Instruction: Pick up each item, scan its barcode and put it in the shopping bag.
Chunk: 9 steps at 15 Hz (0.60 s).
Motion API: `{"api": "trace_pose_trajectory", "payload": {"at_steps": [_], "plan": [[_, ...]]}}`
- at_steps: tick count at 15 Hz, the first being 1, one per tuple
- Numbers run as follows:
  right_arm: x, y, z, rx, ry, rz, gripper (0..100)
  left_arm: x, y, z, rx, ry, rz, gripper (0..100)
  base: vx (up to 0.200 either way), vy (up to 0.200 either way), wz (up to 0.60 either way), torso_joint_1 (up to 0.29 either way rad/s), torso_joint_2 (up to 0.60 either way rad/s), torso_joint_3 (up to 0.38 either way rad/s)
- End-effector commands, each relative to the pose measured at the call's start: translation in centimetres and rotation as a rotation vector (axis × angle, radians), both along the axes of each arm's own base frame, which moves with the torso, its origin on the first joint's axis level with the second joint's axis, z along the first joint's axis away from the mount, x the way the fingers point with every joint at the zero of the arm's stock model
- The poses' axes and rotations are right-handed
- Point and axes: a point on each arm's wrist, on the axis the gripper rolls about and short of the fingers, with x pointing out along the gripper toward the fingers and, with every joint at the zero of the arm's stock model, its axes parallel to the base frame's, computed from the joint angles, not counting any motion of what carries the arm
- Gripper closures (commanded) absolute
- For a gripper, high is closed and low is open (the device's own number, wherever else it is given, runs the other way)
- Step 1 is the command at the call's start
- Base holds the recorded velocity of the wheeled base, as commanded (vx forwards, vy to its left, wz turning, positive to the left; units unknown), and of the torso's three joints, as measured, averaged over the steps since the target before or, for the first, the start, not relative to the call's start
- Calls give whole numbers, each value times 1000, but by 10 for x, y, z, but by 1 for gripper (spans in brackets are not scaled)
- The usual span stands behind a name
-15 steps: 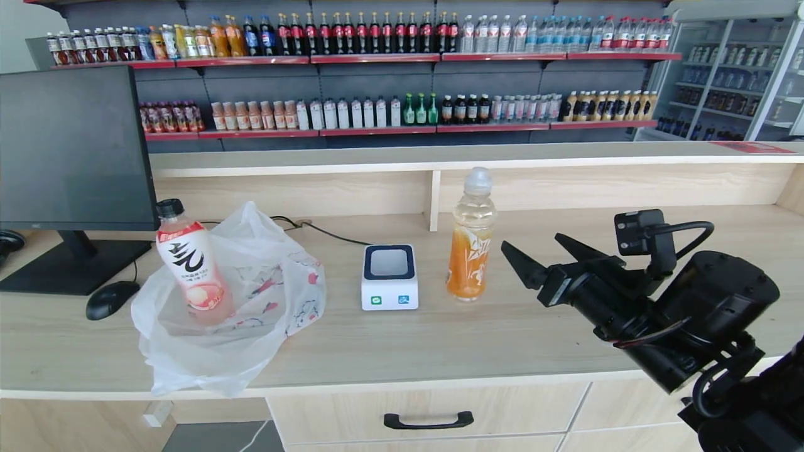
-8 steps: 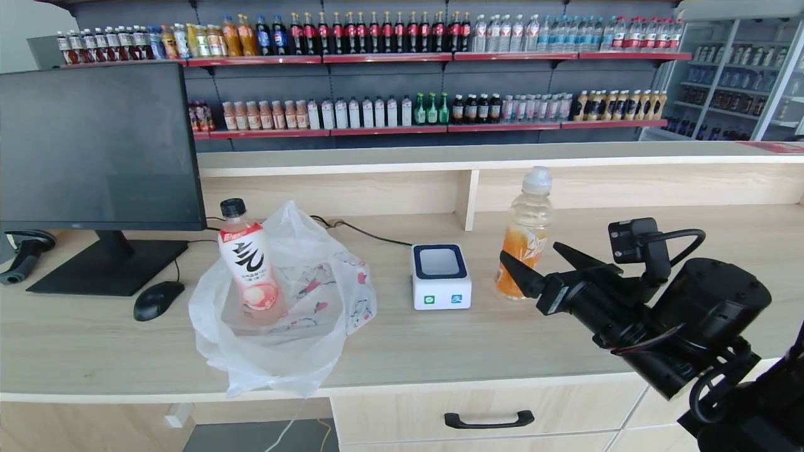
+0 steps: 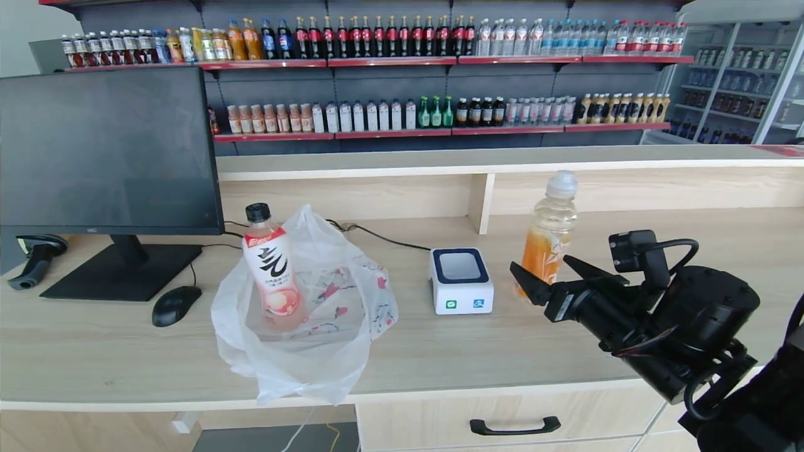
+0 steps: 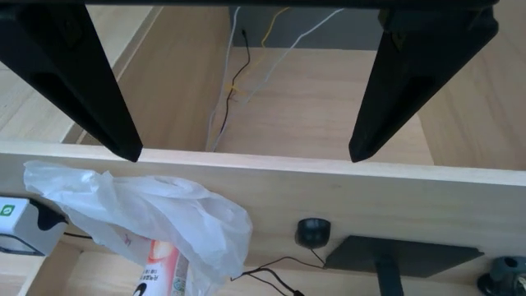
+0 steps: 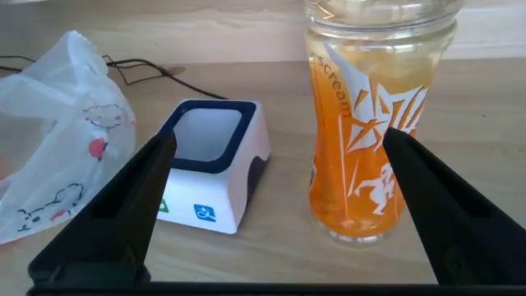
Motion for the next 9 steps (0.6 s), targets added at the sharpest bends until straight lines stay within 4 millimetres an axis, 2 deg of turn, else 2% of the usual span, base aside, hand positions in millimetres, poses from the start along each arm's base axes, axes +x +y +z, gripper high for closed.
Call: {"api": "trace_pose_trajectory", "payload": {"at_steps": [1, 2, 4, 7, 9], "plan": [[1, -11, -5, -8, 22, -37, 0, 0, 0, 0, -1, 0, 0, 0, 0, 0, 0, 0, 0, 0], [0, -14, -6, -11, 30, -46, 0, 0, 0, 0, -1, 0, 0, 0, 0, 0, 0, 0, 0, 0], [-16, -21, -8, -23, 65, -51, 0, 0, 0, 0, 1, 0, 0, 0, 0, 0, 0, 0, 0, 0], [-9, -27, -7, -18, 51, -82, 0, 0, 0, 0, 1, 0, 0, 0, 0, 0, 0, 0, 0, 0], [3, -27, -6, -11, 32, -94, 0, 0, 0, 0, -1, 0, 0, 0, 0, 0, 0, 0, 0, 0]]}}
